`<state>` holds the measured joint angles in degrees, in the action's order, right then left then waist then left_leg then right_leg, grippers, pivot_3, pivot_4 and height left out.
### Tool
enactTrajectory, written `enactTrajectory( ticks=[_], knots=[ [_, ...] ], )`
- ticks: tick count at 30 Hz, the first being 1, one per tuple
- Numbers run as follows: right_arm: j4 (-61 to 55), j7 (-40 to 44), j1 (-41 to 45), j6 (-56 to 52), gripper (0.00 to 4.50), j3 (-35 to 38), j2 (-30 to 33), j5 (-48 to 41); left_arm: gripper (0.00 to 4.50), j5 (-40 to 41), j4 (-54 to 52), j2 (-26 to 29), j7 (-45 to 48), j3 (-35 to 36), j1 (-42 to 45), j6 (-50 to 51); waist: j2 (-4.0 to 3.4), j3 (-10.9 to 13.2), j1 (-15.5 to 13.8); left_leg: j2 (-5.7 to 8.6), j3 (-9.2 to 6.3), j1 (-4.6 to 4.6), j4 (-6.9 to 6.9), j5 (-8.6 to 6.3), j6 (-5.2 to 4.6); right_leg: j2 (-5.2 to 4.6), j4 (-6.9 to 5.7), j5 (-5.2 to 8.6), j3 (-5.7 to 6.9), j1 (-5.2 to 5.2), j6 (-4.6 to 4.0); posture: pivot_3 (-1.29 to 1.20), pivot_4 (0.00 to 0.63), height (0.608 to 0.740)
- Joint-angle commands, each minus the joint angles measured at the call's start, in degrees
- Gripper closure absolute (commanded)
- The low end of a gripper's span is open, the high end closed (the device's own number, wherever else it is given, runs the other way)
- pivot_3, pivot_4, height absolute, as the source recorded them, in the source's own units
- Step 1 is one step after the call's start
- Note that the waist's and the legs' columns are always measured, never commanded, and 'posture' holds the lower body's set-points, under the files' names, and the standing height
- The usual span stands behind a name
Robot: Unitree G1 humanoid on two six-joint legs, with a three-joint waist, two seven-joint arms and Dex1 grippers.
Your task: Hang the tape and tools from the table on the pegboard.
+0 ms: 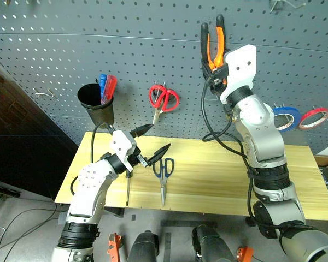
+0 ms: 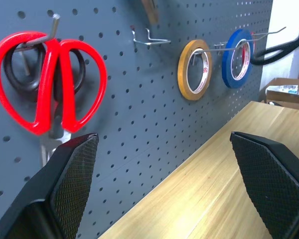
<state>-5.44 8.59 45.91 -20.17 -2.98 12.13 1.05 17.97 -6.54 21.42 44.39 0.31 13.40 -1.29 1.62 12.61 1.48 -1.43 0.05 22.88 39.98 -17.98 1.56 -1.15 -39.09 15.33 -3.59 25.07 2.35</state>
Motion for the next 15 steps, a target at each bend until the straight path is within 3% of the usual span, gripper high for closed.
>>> enactTrajectory(
  ticks=[1, 15],
  knots=[
    [-0.73, -1.26, -2.29, 2.15, 1.82, 0.38, -1.27, 0.45, 0.00, 0.31, -1.45, -0.36, -0.43, -0.47, 1.05, -0.20, 0.01, -0.04, 0.01, 0.00, 0.03, 0.00, 0.00, 0.00, 0.00, 0.00, 0.00, 0.00, -0.01, 0.00, 0.00, 0.06, 0.175, 0.740],
    [-2.64, 0.22, -7.94, -1.60, 1.82, -0.55, -2.65, -0.52, 0.00, -0.79, -0.05, -0.72, -1.15, -1.25, 1.59, -0.19, 0.00, -0.05, 0.04, -0.01, 0.05, 0.01, 0.00, 0.00, 0.01, 0.01, -0.01, 0.00, -0.03, 0.04, 0.00, 0.05, 0.177, 0.740]
  ],
)
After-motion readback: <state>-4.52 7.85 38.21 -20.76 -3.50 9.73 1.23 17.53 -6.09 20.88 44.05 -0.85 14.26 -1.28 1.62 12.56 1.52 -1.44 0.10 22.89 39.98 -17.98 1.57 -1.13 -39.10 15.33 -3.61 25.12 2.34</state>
